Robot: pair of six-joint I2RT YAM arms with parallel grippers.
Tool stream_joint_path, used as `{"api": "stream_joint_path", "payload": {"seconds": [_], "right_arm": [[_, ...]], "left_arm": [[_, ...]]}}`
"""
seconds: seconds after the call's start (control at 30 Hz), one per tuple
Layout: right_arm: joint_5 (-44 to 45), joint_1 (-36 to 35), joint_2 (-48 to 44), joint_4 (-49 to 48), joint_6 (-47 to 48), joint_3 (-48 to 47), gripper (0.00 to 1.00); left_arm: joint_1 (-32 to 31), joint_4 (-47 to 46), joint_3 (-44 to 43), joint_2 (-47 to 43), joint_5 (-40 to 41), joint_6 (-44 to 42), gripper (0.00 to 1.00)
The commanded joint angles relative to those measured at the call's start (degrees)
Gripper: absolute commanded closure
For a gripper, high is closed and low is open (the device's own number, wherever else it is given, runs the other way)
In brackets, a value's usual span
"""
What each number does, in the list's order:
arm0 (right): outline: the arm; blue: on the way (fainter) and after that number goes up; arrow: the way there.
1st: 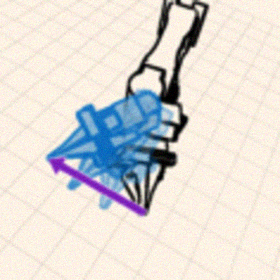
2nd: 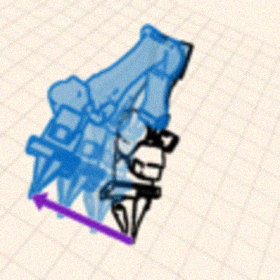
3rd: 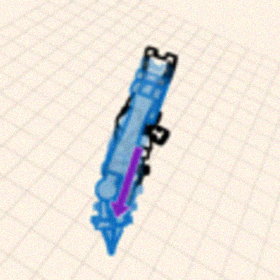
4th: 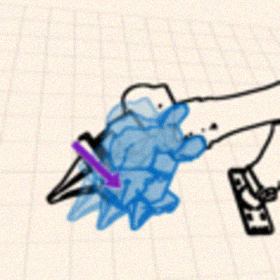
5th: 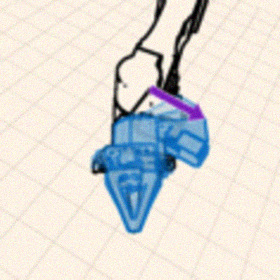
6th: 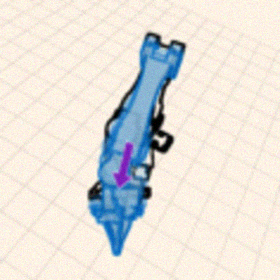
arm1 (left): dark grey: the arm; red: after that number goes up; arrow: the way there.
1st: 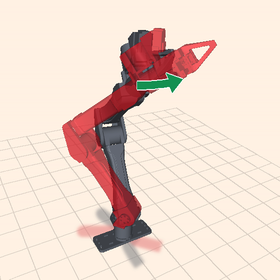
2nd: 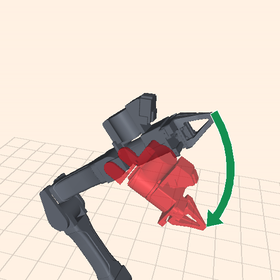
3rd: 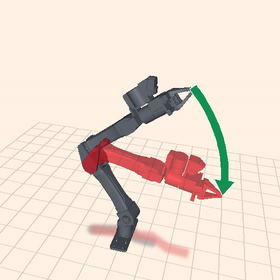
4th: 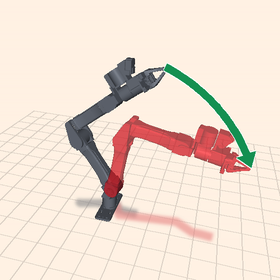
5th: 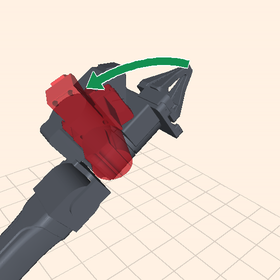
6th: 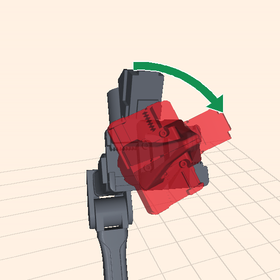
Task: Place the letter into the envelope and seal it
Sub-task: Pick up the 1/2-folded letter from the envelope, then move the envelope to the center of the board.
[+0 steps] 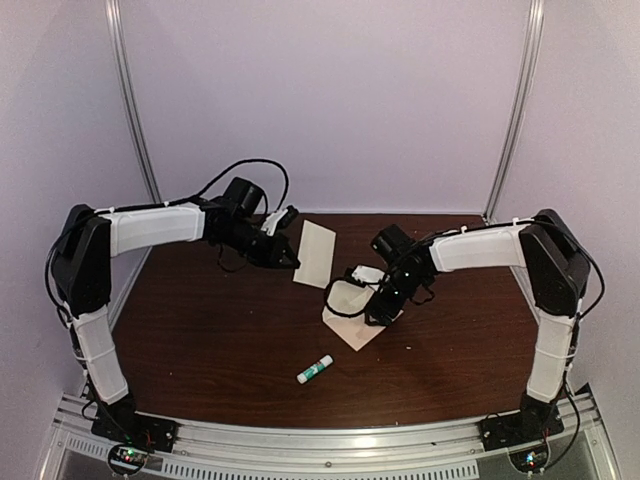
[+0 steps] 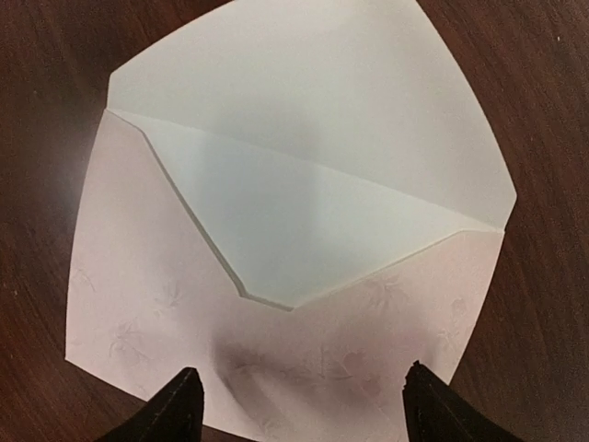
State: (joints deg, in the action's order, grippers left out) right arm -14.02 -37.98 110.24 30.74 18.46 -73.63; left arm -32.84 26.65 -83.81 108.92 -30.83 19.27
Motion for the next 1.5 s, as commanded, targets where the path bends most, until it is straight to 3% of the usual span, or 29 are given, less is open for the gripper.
{"api": "stream_joint_path", "payload": {"seconds": [0.0, 0.2, 0.4, 0.7, 1.03, 1.47], "right_arm": [[1.68, -0.20, 1.68, -1.60, -5.17, -0.90, 0.21], [-1.98, -0.89, 4.89, -0.57, -6.76, -3.13, 0.16], [-9.80, -2.66, 5.43, -0.46, 3.33, -1.10, 0.22], [-7.78, -4.62, 2.76, -1.54, 15.08, -0.57, 0.23], [-3.33, -3.67, -14.09, -5.47, 13.75, 9.67, 0.19], [-1.60, -3.85, -4.88, -4.51, 5.62, 10.35, 0.26]], "left_arm": [[-0.09, -4.14, 1.79, -2.50, 0.97, 1.24, 1.00], [0.64, -4.42, 2.39, -4.28, 1.54, 1.54, 1.00], [1.11, -1.98, 2.51, -6.66, 0.58, -0.10, 1.00], [1.11, 1.24, 5.35, -8.90, -5.65, -2.49, 1.00], [0.72, 2.18, 9.07, -7.79, -9.44, -3.33, 1.00], [0.59, 11.39, 1.16, 1.54, -7.27, -6.24, 1.00]]}}
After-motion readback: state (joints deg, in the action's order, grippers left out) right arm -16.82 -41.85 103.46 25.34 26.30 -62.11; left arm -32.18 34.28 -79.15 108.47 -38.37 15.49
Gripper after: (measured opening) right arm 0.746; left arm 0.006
